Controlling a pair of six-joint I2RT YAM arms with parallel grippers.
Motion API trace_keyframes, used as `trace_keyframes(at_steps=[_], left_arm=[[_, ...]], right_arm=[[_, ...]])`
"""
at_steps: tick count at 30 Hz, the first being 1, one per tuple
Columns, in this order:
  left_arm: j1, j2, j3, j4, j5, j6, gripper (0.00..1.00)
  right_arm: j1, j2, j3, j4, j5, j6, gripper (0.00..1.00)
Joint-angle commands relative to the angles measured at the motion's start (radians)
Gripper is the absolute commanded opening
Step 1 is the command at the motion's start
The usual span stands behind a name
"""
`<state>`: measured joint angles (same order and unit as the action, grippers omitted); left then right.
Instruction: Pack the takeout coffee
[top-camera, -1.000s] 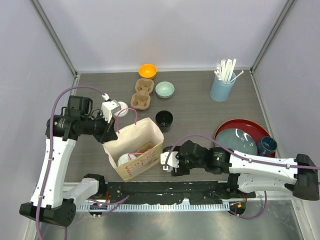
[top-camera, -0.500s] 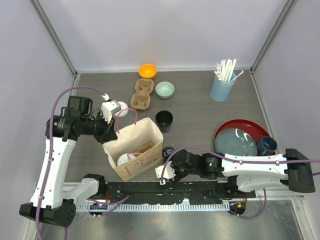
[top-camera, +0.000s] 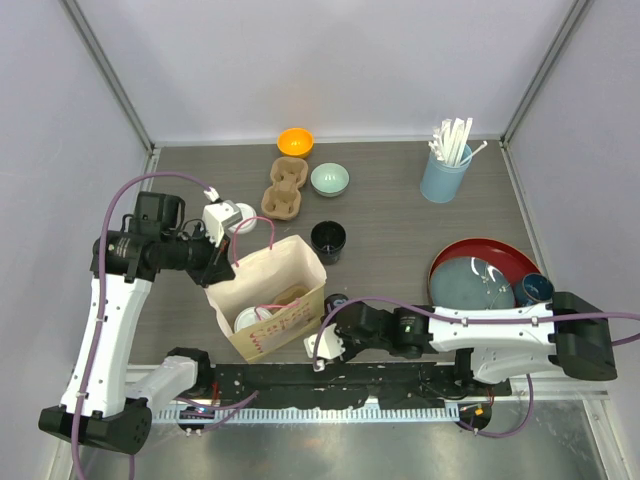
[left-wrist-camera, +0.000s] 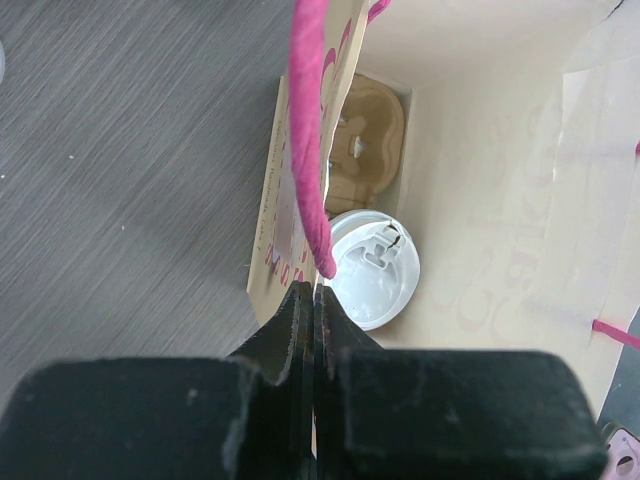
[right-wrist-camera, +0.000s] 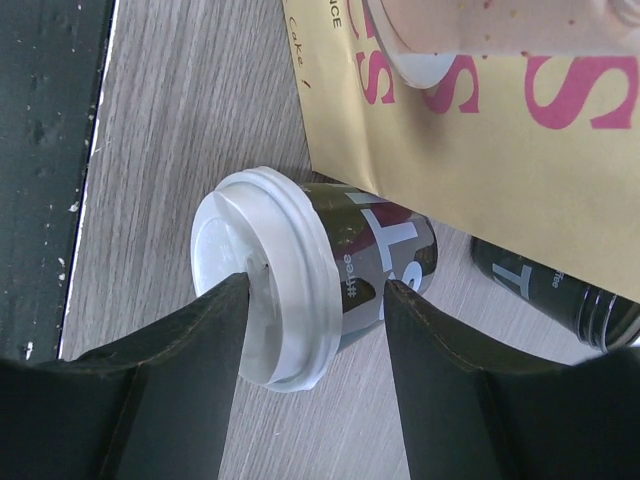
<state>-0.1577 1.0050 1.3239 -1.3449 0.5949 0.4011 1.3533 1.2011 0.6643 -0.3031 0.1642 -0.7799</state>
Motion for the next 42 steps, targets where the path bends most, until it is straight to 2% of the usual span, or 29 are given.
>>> trace_keyframes(at_steps=[1, 12, 21, 25, 29, 42], left_arm=[[-0.005, -0.011, 0.035, -0.086, 0.013, 0.010, 0.00], [-0.003, -0.009, 0.034, -0.089, 0.017, 0.010, 0.00], [-0.005, -0.008, 0.037, -0.092, 0.016, 0.016, 0.00], [-0.005, -0.006, 0.035, -0.094, 0.023, 0.016, 0.00], [-0.005, -0.008, 0.038, -0.097, 0.022, 0.018, 0.00], [-0.005, -0.011, 0.040, -0.099, 0.026, 0.021, 0.00]], right_arm=[[0.006, 0.014, 0.055, 0.039, 0.023, -0.015, 0.60], [0.006, 0.031, 0.098, -0.014, 0.031, -0.030, 0.53], [0.006, 0.074, 0.093, -0.016, 0.061, -0.039, 0.54], [0.006, 0.086, 0.103, -0.019, 0.074, -0.039, 0.43], [0.006, 0.094, 0.103, -0.019, 0.070, -0.039, 0.38], [0.001, 0.071, 0.121, -0.063, 0.106, 0.037, 0.11]])
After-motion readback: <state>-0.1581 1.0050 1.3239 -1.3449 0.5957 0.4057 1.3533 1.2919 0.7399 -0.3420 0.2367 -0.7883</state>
